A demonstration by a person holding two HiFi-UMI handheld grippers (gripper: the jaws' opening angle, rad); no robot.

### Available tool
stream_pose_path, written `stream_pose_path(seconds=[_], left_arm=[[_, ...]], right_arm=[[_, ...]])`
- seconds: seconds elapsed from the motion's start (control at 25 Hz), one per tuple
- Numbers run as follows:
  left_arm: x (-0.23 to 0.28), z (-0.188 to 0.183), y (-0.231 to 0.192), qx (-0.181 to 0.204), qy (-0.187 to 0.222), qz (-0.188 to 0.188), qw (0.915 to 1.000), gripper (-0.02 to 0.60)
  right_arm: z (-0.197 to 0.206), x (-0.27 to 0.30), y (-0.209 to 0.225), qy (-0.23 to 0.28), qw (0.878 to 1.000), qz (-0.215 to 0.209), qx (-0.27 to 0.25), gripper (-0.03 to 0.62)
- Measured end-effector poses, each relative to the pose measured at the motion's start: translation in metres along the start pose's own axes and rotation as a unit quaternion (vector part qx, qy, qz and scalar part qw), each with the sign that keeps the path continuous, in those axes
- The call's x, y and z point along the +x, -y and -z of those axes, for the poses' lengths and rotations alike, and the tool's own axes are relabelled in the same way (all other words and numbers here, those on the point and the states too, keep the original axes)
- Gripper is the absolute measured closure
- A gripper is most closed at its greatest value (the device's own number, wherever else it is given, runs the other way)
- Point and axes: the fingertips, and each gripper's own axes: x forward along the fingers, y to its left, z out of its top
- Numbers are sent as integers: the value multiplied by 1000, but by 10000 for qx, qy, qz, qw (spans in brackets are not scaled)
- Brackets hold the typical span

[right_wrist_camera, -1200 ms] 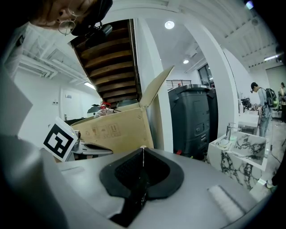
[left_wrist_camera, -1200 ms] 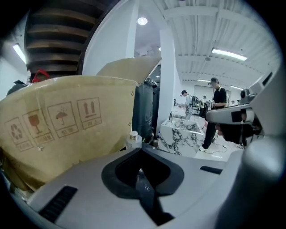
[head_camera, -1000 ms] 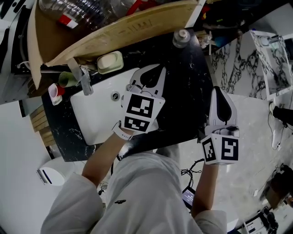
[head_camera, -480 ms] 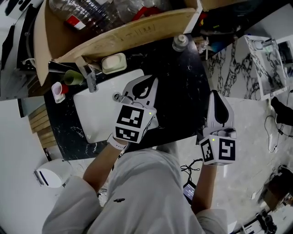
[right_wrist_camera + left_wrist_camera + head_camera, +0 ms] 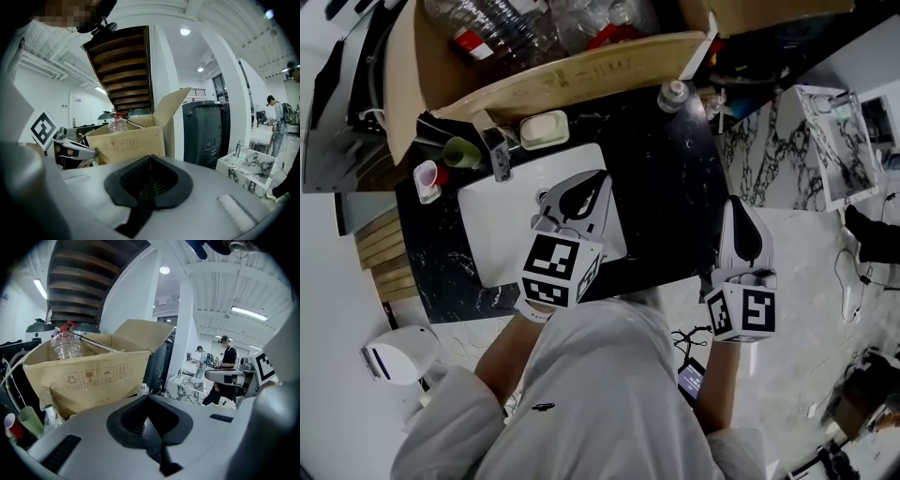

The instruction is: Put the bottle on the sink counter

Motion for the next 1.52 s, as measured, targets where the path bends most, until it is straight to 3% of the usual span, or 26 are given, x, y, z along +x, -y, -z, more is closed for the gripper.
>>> stream_pose_path(seconds=[0.84, 1.08, 1.52], left_arm=[[-93, -9, -19, -152, 389, -595, 9974, 574], [-111, 2, -11, -204, 331, -608, 9974, 574], [-115, 14, 13, -75, 183, -410, 9990, 574]], right_arm=[[-39, -39, -31, 213, 9984, -400, -331, 583], [-45, -55, -41, 257, 9974, -526, -432, 583], [-15, -68, -34, 30, 9978, -505, -420, 583]])
